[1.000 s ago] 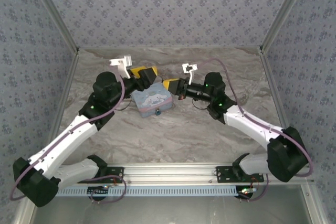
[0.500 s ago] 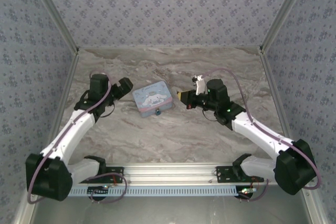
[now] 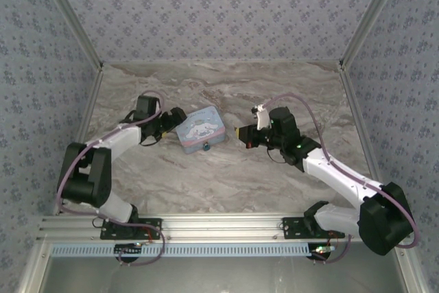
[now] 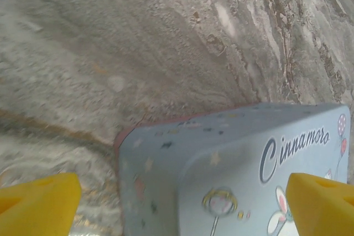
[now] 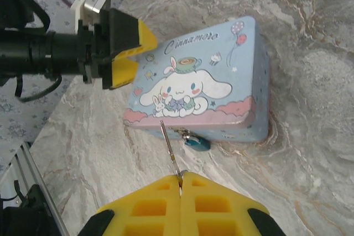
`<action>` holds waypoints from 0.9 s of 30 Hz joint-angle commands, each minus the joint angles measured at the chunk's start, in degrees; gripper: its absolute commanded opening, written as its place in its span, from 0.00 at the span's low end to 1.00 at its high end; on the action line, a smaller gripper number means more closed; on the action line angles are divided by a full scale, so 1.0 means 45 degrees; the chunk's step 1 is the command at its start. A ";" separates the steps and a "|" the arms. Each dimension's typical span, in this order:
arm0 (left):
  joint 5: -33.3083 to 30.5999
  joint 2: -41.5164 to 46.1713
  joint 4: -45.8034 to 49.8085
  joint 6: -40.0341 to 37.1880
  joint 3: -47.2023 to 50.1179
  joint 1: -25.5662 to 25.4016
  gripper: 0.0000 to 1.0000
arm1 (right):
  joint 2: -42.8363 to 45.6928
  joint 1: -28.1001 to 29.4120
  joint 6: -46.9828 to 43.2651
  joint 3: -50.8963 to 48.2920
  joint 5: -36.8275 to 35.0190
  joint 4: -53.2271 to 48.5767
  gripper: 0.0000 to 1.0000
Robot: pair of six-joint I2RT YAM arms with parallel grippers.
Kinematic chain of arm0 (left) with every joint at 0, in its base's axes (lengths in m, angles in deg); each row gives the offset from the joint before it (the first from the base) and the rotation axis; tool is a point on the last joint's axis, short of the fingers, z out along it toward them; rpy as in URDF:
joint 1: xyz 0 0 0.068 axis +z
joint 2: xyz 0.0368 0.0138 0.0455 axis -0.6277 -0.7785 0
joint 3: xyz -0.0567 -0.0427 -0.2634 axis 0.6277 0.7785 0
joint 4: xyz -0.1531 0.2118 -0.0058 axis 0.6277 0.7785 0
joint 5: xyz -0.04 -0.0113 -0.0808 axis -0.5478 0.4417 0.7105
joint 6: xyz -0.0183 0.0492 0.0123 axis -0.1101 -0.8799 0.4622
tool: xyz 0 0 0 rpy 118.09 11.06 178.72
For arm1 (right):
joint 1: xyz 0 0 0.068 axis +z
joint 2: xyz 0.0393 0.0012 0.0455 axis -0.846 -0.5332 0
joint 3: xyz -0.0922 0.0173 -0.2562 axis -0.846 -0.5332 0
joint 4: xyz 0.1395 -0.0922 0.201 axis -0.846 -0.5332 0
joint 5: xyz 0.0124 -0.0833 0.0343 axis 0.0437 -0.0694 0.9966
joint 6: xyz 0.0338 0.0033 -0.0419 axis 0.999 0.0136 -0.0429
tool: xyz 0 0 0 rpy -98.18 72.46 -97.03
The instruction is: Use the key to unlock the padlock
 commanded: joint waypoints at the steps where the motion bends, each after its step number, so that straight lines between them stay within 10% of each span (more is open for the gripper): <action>1: 0.0785 -0.0557 -0.0996 -0.0285 -0.0931 -0.0229 0.92 | 0.0265 -0.0048 -0.0270 -0.0163 0.0178 -0.0293 0.00; 17: 0.1427 -0.3588 -0.0446 -0.1317 -0.4540 -0.1415 0.84 | 0.0090 -0.0059 -0.0395 -0.0331 0.0214 -0.0636 0.00; 27: 0.0113 -0.1014 0.0163 -0.2704 -0.3891 -0.1125 0.93 | -0.0392 0.0031 -0.0192 -0.0166 0.0493 -0.0347 0.00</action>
